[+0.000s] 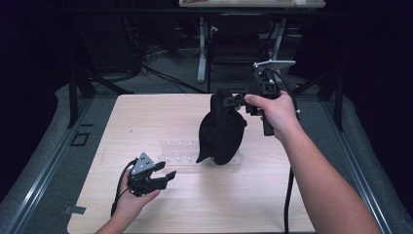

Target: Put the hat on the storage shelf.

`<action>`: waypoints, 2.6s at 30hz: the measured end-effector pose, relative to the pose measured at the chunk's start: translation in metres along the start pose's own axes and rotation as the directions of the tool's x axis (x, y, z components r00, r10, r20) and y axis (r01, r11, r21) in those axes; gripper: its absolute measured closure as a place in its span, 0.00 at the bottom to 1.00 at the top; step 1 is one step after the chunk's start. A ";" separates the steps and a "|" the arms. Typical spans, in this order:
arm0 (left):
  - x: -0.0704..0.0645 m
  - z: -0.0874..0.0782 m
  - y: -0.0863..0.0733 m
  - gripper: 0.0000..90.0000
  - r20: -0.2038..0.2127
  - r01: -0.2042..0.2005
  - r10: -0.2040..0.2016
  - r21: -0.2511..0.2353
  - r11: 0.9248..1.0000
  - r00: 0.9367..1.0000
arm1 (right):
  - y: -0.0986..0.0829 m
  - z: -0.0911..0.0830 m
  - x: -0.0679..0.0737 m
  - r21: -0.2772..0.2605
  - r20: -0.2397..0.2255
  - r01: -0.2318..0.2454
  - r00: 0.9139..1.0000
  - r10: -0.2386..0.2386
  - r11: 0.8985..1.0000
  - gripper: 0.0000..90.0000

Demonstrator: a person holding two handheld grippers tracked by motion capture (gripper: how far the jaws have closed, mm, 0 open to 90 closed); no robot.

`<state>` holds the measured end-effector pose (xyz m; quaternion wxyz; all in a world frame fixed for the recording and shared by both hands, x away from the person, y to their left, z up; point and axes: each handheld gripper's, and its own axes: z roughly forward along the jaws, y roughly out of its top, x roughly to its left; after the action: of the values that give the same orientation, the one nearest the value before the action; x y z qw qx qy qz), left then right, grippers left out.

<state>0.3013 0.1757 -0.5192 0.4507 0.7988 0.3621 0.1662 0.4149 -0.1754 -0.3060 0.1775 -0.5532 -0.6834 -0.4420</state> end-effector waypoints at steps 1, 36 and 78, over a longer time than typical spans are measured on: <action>-0.002 0.002 0.004 0.49 -0.002 -0.005 0.005 -0.007 1.000 1.000 | 0.000 0.001 0.000 0.001 0.000 0.001 1.000 -0.001 1.000 0.98; -0.056 0.034 0.067 0.74 0.075 -0.141 0.145 -0.053 0.989 0.987 | 0.001 0.009 0.001 -0.021 -0.034 -0.003 0.999 0.003 1.000 0.97; -0.056 0.029 0.066 0.93 -0.024 -0.202 0.201 -0.048 0.978 0.979 | -0.003 -0.016 0.009 -0.084 -0.044 0.025 0.999 -0.029 0.996 0.86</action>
<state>0.3087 0.0957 -0.4763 0.4481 0.8182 0.2792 0.2278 0.4052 -0.1828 -0.2922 0.1634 -0.5408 -0.6677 -0.4848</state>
